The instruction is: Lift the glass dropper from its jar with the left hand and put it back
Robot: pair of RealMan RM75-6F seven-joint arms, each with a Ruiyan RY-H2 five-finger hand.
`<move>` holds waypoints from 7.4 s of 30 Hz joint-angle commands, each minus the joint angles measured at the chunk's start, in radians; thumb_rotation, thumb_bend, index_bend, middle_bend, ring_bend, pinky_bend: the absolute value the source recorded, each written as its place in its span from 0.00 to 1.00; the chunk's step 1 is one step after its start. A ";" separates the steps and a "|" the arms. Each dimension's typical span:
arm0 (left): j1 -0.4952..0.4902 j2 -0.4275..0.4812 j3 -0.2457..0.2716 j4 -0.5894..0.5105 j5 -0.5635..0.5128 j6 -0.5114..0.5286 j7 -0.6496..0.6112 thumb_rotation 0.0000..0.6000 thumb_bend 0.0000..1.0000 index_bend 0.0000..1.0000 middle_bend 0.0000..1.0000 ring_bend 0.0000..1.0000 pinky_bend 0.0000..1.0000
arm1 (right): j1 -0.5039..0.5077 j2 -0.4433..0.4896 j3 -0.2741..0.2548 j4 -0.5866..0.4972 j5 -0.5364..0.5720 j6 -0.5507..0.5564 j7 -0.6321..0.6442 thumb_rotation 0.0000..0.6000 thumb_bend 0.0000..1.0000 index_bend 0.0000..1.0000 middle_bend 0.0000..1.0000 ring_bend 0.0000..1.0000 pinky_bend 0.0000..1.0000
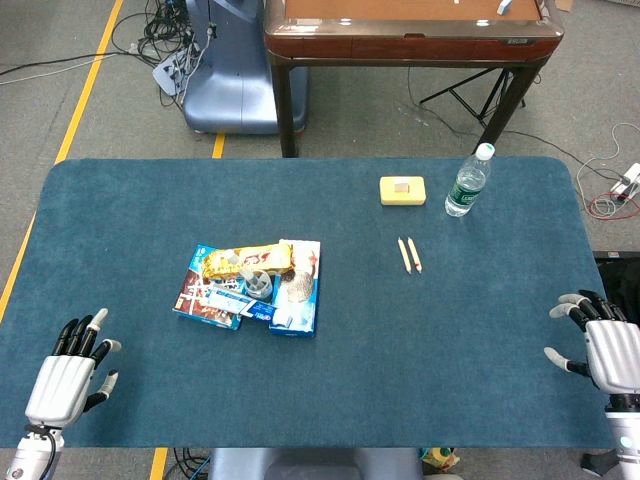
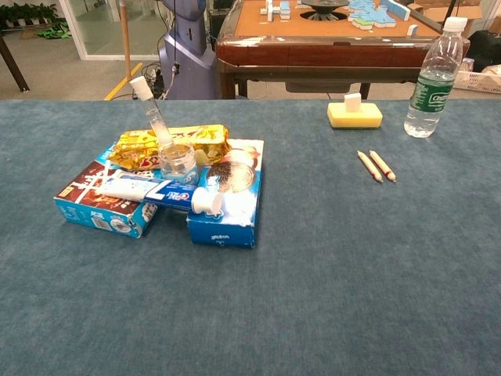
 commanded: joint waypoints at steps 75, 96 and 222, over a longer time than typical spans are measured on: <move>-0.501 -0.004 -0.227 -0.249 -0.659 -0.373 0.608 1.00 0.57 0.03 0.93 0.68 0.74 | -0.027 0.073 0.039 -0.025 0.014 0.059 0.139 1.00 0.07 0.44 0.32 0.21 0.29; -0.629 -0.034 -0.208 -0.274 -0.724 -0.375 0.634 1.00 0.57 0.00 0.93 0.68 0.74 | -0.026 0.072 0.040 -0.023 0.016 0.054 0.143 1.00 0.07 0.44 0.32 0.21 0.29; -0.643 0.008 -0.405 -0.232 -1.066 -0.562 -0.109 1.00 0.00 0.26 0.00 0.00 0.04 | -0.035 0.081 0.041 -0.033 0.000 0.078 0.159 1.00 0.07 0.44 0.32 0.21 0.29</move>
